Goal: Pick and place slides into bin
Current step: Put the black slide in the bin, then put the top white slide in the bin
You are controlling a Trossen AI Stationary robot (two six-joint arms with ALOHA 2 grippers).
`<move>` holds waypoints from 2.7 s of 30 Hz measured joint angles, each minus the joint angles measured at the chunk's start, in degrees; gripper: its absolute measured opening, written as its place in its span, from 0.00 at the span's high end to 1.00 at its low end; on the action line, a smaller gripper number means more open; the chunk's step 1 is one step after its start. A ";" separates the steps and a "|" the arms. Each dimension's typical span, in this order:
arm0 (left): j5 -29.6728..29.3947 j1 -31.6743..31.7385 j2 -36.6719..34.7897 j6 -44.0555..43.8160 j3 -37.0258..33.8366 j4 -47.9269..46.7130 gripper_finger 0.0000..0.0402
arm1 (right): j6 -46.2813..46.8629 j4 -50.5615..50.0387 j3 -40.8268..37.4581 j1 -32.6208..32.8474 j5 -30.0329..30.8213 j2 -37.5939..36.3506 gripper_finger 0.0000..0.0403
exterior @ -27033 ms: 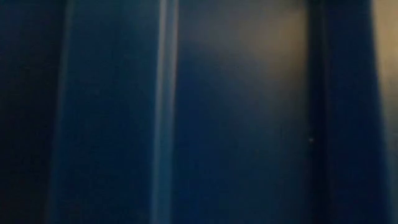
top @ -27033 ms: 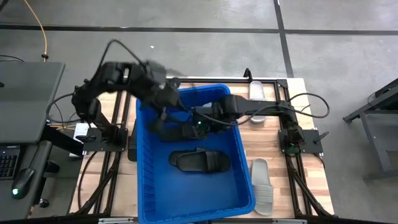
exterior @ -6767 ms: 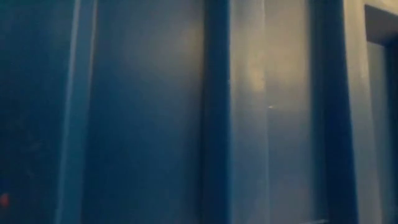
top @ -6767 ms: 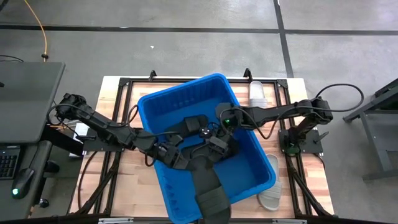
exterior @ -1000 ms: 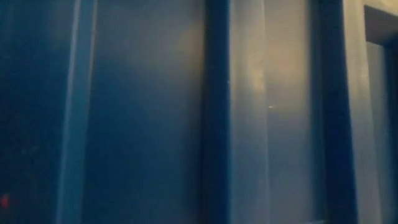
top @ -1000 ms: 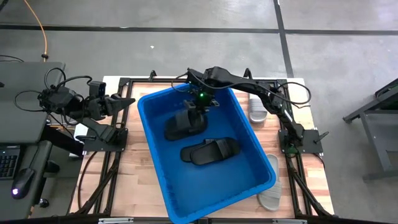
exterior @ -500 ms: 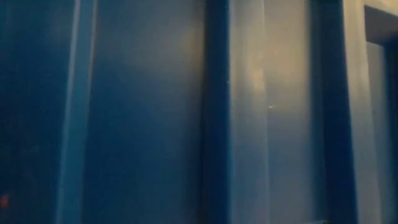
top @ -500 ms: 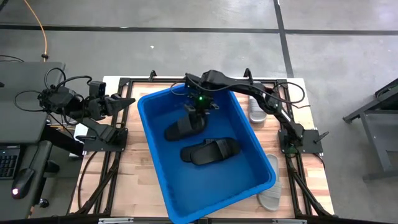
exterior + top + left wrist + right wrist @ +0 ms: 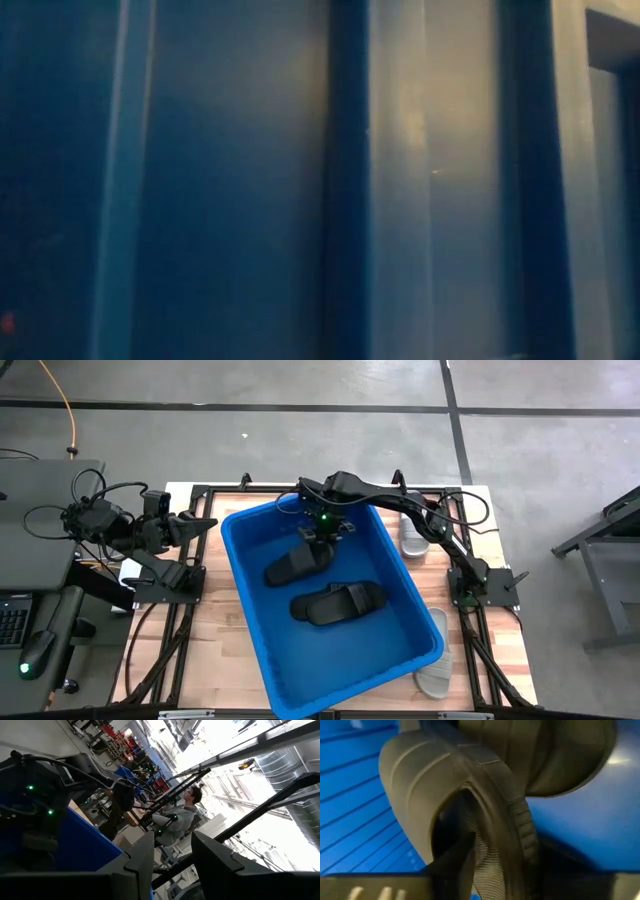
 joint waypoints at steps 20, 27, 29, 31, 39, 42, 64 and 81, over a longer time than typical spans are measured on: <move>-0.13 0.00 0.00 0.15 0.00 0.00 0.70 | -2.30 -5.73 0.37 0.04 21.56 0.04 0.33; -0.17 0.00 0.00 0.19 0.00 -0.28 0.70 | -2.99 -5.06 0.42 0.04 23.36 0.04 0.33; -0.17 -0.01 0.00 0.21 0.00 -1.10 0.70 | -3.02 -5.31 0.65 0.07 23.05 0.02 0.33; -0.17 -0.01 0.04 0.21 0.00 -1.89 0.70 | -4.25 -5.62 1.68 0.04 21.73 0.02 0.33; -0.20 0.00 0.01 0.20 -0.02 -3.18 0.70 | -6.95 -10.65 6.18 -0.03 20.45 -2.11 0.33; -0.20 -0.02 0.02 0.21 -0.02 -3.79 0.70 | -6.98 -13.16 6.01 -0.17 20.63 -4.22 0.33; -5.09 0.00 0.44 1.62 -0.02 -4.29 0.70 | -1.77 17.79 5.72 8.26 14.72 -24.97 0.33; -7.85 0.00 0.46 1.72 -0.02 -4.10 0.70 | -2.47 65.11 4.52 15.90 -13.73 -18.97 0.32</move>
